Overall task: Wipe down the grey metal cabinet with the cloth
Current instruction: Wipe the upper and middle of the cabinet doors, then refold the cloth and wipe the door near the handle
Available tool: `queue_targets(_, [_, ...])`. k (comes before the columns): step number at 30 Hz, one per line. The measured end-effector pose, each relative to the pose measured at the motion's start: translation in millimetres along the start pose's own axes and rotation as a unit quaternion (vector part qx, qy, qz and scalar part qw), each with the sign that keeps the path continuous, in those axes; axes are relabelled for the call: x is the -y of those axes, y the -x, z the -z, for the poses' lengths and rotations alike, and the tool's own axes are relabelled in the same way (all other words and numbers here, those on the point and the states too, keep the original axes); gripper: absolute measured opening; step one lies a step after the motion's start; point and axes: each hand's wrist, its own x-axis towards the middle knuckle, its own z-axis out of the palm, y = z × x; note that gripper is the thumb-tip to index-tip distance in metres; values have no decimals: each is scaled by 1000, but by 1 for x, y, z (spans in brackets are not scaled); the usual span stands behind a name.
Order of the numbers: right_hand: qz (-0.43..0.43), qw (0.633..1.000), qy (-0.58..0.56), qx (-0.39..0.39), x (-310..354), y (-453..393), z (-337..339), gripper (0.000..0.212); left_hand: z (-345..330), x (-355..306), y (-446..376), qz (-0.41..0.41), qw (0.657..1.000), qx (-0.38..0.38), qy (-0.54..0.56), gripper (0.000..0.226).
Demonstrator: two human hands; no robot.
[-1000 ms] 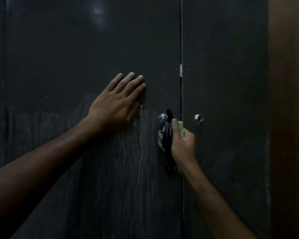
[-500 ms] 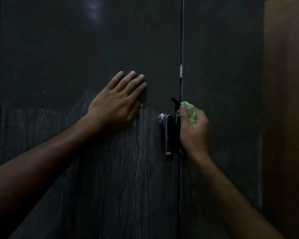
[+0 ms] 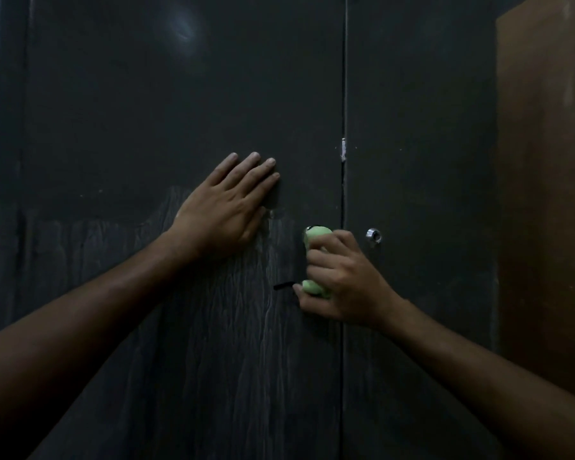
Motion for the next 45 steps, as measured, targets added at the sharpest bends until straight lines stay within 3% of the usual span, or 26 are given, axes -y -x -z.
queue_targets(3, [-186,967,-106,-138,1,20,8,36,8,-8,1,27,998,11,54,64])
queue_targets(6, [-437,859,-186,-194,2,27,18,49,14,-32,9,27,993,-12,117,50])
queue_targets(9, [-584,738,-279,-189,4,26,17,52,9,-73,27,60,970,-26,234,30])
queue_targets(12, [-683,642,-330,-109,12,11,4,61,3,-117,42,153,879,72,445,37])
queue_targets(15, [-704,595,-384,-62,24,-4,-6,70,-6,-139,47,232,808,56,539,43])
queue_targets(18, [-700,581,-411,-65,30,-12,-10,56,-2,-145,52,304,777,-15,552,29])
queue_targets(22, [-695,547,-460,-81,40,-16,-10,47,4,-173,62,373,719,-112,575,37])
queue_targets(25, [-674,508,-527,-99,41,-4,-9,31,1,-183,57,374,738,-93,554,38])
queue_targets(28, [-615,534,-574,-85,28,10,-5,19,-2,-168,37,390,739,-93,541,30])
queue_targets(31, [-581,552,-591,-93,14,18,-4,14,-9,-154,26,373,699,-86,605,20])
queue_targets(35, [-582,558,-587,-77,33,43,-11,9,-22,-160,51,374,642,-4,670,15])
queue_targets(41, [-585,574,-559,-125,15,17,-10,6,-17,-144,20,392,631,-55,667,15])
queue_targets(45, [-594,563,-571,-67,37,48,-12,9,-21,-162,53,387,633,12,671,17])
